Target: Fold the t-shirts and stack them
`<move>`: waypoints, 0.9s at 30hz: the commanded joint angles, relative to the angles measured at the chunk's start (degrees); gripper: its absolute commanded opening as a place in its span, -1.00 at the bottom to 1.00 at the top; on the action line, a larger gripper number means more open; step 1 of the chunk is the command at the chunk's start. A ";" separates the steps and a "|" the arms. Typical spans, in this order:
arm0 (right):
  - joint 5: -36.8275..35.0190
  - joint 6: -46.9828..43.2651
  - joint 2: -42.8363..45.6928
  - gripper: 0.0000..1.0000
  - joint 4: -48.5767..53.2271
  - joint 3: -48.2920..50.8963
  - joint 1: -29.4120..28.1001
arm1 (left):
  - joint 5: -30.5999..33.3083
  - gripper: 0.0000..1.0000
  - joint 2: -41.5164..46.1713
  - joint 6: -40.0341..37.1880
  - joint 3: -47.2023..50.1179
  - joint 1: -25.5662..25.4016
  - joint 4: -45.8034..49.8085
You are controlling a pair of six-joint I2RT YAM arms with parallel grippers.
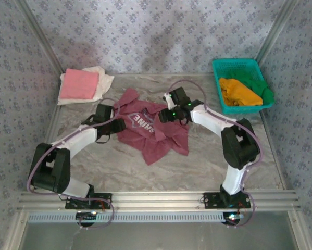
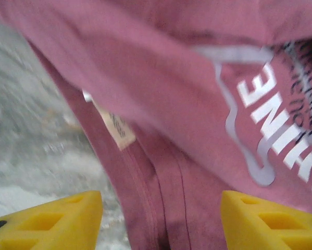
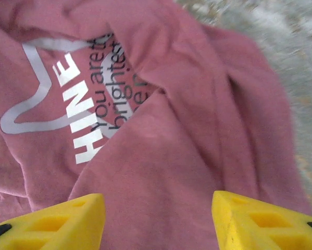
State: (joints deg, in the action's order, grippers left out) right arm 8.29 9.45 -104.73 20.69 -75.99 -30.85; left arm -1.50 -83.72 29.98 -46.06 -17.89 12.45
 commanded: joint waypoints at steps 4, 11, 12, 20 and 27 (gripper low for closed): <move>-5.29 -0.22 -8.26 0.26 4.42 -8.22 3.01 | -1.58 0.25 -5.48 5.36 1.20 -2.86 -1.71; -3.61 -0.14 -19.11 0.26 7.67 -20.12 5.81 | -1.92 -0.23 -9.53 6.13 1.35 -3.99 -3.70; -3.50 -0.14 -20.13 0.26 7.66 -21.33 5.85 | -1.78 -0.41 -9.40 6.18 1.95 -4.08 -4.02; 3.87 0.92 -26.61 -0.09 7.52 -26.25 6.59 | 0.25 -1.00 -5.23 6.15 4.44 -3.15 -4.44; -0.15 2.34 -23.10 -1.00 7.86 -25.63 7.83 | 1.39 -1.00 2.38 4.95 6.93 3.12 1.10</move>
State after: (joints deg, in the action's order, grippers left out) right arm 9.80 10.61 -130.02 26.28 -100.66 -24.08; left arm -0.62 -85.67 35.66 -40.14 -17.69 9.43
